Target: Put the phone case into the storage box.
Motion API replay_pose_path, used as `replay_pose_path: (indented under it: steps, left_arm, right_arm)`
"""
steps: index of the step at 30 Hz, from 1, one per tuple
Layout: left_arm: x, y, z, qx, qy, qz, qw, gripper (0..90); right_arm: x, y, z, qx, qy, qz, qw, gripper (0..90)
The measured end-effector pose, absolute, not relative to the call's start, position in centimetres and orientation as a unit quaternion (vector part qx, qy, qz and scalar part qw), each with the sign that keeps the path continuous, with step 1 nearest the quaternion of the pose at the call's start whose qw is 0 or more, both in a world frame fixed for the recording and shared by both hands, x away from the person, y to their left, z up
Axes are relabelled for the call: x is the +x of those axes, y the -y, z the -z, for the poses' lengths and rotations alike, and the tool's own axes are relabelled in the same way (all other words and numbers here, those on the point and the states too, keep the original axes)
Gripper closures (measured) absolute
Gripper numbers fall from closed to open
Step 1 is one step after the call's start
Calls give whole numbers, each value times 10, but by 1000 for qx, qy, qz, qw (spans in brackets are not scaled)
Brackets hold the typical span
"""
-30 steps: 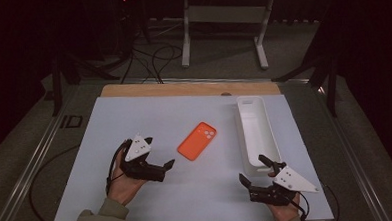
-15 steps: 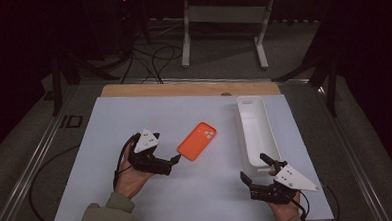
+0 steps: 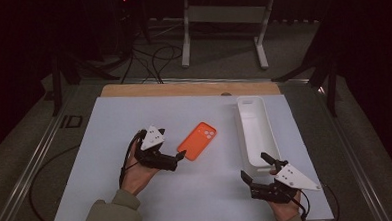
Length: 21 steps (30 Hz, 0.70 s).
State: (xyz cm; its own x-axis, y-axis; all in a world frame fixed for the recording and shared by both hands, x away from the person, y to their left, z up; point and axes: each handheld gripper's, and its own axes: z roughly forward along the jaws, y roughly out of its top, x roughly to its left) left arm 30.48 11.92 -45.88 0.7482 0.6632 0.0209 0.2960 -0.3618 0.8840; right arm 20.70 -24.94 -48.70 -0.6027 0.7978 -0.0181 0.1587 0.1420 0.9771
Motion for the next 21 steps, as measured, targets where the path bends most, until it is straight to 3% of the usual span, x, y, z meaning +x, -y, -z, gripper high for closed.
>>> replay_pose_path:
  steps: [14,21]
  left_arm:
    - [324,-106,464,804,-306,-190,472,12]
    - [333,-99,467,814,-316,-174,456,69]
  right_arm:
    - [207,250,487,344,-699,-558,287,108]
    - [207,250,487,344,-699,-557,287,108]
